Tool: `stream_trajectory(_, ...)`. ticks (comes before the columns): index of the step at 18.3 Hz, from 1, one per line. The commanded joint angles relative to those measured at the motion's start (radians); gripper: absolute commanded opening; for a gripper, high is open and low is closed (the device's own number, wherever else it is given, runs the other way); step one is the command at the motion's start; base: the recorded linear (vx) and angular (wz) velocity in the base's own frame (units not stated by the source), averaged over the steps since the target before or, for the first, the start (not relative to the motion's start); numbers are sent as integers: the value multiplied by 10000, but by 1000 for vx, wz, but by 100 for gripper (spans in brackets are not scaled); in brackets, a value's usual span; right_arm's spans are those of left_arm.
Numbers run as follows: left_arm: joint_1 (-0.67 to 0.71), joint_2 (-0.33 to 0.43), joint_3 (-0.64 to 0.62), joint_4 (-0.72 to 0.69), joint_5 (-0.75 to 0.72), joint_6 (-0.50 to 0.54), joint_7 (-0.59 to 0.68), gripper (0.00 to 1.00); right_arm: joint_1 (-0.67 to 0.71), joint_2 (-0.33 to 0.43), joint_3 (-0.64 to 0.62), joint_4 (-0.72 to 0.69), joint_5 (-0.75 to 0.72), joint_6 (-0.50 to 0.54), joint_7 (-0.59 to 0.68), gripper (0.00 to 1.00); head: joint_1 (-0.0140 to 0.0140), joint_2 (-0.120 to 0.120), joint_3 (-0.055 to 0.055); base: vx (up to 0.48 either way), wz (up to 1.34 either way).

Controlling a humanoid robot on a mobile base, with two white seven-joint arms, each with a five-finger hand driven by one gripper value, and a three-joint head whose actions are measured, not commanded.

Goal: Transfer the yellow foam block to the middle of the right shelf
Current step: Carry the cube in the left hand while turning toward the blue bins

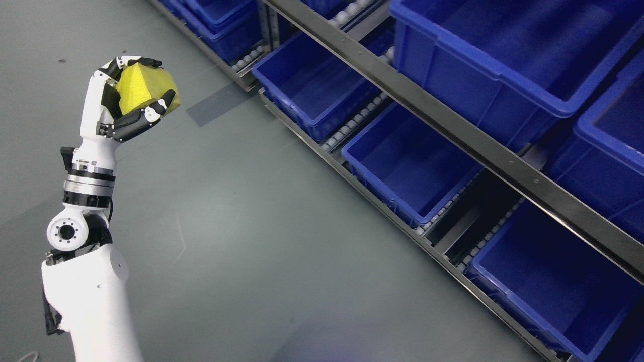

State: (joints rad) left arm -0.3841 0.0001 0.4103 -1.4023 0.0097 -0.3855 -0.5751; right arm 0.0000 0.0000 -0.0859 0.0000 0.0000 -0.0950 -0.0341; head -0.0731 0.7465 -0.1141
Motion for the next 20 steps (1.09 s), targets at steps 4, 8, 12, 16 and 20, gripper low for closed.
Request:
stream_trajectory(4,-758,173,-160,-12,-435,36,-32,0,16,-175,0,-174,31,-1,4,100,0,0,0,309,-683)
stream_trajectory(8,-1801,173,-176,3,-435,510,-62,0,16,-175,0,-174,31,-1,4,100,0,0,0,183,-452)
stream_trajectory(12,-2921,173,-313,125,-481,1185,-429,0,16,-175,0,-174,31,-1,4,100,0,0,0,99,-247)
stream_trajectory(16,-3964,173,-590,1427,-986,1478,-492,0,16,-175,0,-174,31,-1,4,100,0,0,0,80,-213)
stream_trajectory(20,-5174,173,-865,2530,-1797,1508,-492,0,16,-175,0,-174,31,-1,4,100,0,0,0,82,-260)
